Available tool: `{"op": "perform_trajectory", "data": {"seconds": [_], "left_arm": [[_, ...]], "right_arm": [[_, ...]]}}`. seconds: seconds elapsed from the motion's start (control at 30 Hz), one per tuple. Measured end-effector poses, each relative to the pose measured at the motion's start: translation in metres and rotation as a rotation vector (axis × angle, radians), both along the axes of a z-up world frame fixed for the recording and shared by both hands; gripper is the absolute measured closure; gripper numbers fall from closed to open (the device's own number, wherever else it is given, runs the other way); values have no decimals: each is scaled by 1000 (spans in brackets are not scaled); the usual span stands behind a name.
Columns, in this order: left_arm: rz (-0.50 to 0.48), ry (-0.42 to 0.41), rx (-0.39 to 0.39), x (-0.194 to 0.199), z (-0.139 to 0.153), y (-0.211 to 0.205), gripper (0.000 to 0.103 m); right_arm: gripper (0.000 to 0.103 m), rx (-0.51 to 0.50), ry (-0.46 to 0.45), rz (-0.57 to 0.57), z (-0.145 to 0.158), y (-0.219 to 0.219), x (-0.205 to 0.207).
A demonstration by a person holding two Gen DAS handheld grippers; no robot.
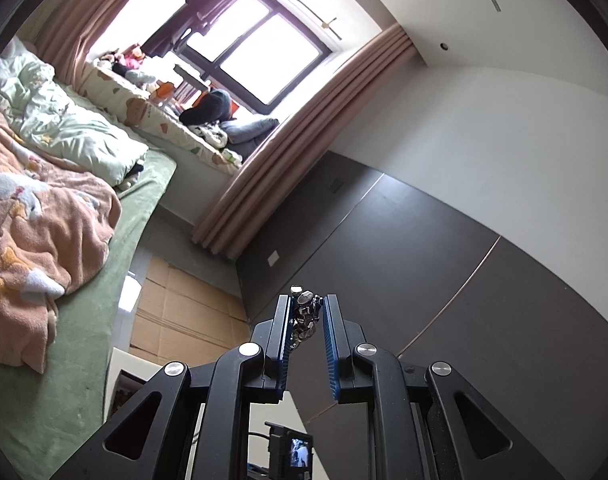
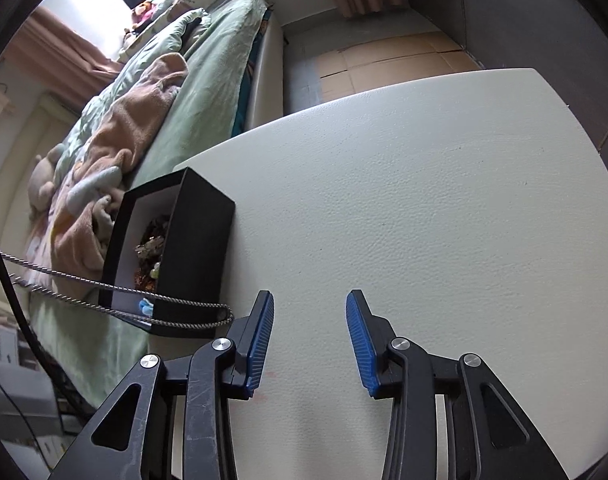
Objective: Organize jewelry
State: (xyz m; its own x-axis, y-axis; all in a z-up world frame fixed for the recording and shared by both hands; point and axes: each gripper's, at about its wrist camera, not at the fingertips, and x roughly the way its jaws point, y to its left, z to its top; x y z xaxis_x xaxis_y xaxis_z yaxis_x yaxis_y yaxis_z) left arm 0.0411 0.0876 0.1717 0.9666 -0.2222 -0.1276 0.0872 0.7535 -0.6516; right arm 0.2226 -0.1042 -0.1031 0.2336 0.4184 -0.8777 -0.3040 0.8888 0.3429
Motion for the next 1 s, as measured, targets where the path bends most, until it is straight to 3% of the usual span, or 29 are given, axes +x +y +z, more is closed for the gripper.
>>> {"op": "perform_trajectory", "data": {"seconds": [0.37, 0.83, 1.0], "left_arm": [[66, -45, 2, -24, 9, 19, 87], [109, 6, -36, -21, -4, 41, 87], [121, 11, -50, -23, -6, 47, 87]], "right_arm": [[64, 22, 0, 94, -1, 32, -11], [73, 15, 41, 177, -18, 77, -14], [74, -47, -4, 202, -16, 88, -17]]}}
